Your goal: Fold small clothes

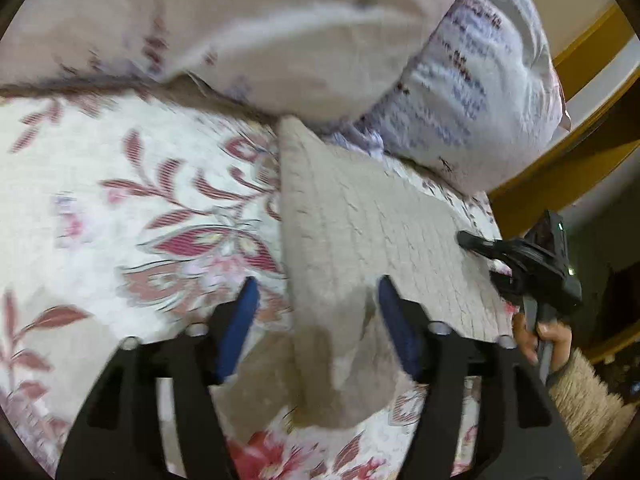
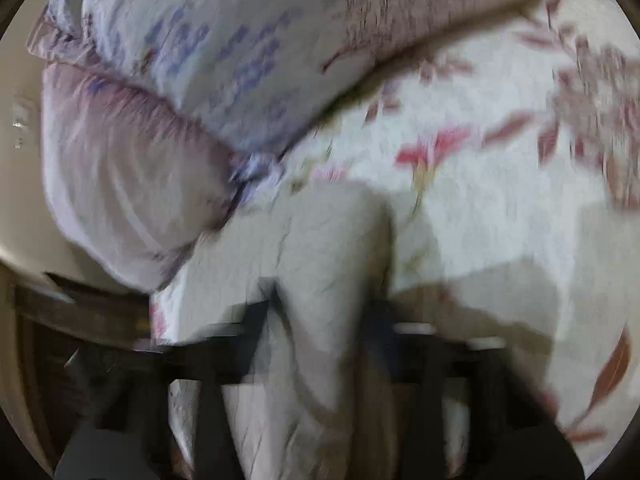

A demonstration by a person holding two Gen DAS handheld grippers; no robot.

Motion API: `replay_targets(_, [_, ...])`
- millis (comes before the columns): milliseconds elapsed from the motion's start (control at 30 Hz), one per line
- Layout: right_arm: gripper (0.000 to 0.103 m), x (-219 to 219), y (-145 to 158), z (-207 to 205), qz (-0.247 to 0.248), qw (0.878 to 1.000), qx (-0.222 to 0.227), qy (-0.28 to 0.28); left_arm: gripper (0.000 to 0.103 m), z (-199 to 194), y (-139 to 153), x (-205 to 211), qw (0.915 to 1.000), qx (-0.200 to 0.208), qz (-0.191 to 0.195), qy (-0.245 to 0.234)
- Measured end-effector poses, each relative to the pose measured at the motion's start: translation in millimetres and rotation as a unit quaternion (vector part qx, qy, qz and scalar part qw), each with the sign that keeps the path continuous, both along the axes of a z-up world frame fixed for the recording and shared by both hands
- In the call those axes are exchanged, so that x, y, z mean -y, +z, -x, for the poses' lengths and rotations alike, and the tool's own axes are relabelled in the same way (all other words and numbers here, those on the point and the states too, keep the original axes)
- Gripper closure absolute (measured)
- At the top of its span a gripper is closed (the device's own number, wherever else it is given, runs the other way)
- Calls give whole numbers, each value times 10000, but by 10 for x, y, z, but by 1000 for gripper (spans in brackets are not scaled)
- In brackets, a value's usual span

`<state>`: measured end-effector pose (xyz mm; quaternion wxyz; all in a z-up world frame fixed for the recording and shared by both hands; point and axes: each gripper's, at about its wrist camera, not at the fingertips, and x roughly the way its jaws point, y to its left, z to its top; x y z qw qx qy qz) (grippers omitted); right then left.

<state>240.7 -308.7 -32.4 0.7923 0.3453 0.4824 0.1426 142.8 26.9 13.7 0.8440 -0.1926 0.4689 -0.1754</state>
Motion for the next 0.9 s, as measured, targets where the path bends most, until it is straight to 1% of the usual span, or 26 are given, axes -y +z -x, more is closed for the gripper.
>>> replay_targets(33, [82,10,-12,-103,105,9998,-31,-148,35,102,8,-8,9999,62,-147,17])
replay_targets(100, [82,21,-20,-214,476,9980,-72,-414,34,255,11,12,9992,93,-395,5])
replay_targets(133, [82,34,-20,-227,564,9972,-87,-475,31,335,36,-48,9989,87,-471,-4])
replay_targets(167, [80,15,4,-223,632,9965,-91,-543,26,415,25,-25,9986,69,-531,-17])
replay_targets(200, [77,5,33,-199,684,9960,-59,-574,24,476,8,20,9982,26,-592,-47])
replay_targets(233, [72,-6,115,-112,879,9939,64,-660,19,533,-15,75,9978,-17,-661,-85])
replay_targets(267, [61,-1,209,8,1141,9906,189,-735,12,568,-38,113,9970,-59,-772,-80])
replay_targets(300, [51,31,283,129,1400,9866,283,-784,10,636,-67,142,9958,-94,-913,-55])
replay_targets(333, [28,46,377,317,1676,9812,431,-856,7,703,-98,188,9941,-119,-1074,-30])
replay_targets(367, [13,63,461,550,1931,9748,612,-932,6,739,-116,240,9933,-144,-1149,-15])
replay_targets(400, [11,75,492,682,2035,9720,713,-933,6,766,-143,295,9927,-179,-1193,-12])
replay_targets(433, [10,51,509,918,2199,9682,838,-850,5,790,-176,360,9924,-216,-1209,-28])
replay_targets(467, [4,10,494,1079,2361,9652,830,-764,5,798,-208,421,9922,-258,-1218,-57])
replay_targets(500, [1,0,486,1190,2512,9620,794,-716,5,821,-243,455,9911,-305,-1295,-86])
replay_targets(533, [1,-116,433,1330,2764,9560,775,-612,2,821,-263,503,9889,-340,-1442,-88])
replay_targets(600, [1,-286,317,1512,2928,9523,813,-286,2,831,-296,621,9818,-321,-1871,-70])
replay_targets(633, [1,-386,225,1570,3052,9495,729,-82,2,823,-323,690,9765,-333,-2131,-44])
replay_targets(700, [1,-526,75,1577,3154,9475,502,125,2,792,-365,795,9676,-397,-2492,8])
replay_targets(733, [1,-582,-4,1560,3167,9475,395,201,2,792,-369,819,9648,-417,-2596,20])
replay_targets(767, [1,-632,-55,1556,3232,9455,300,247,2,781,-371,825,9649,-438,-2590,67])
replay_targets(833, [1,-744,-100,1587,3608,9314,351,317,2,764,-377,814,9651,-489,-2569,131])
replay_targets(900, [1,-754,-93,1614,3571,9330,354,266,2,748,-381,813,9640,-553,-2597,126])
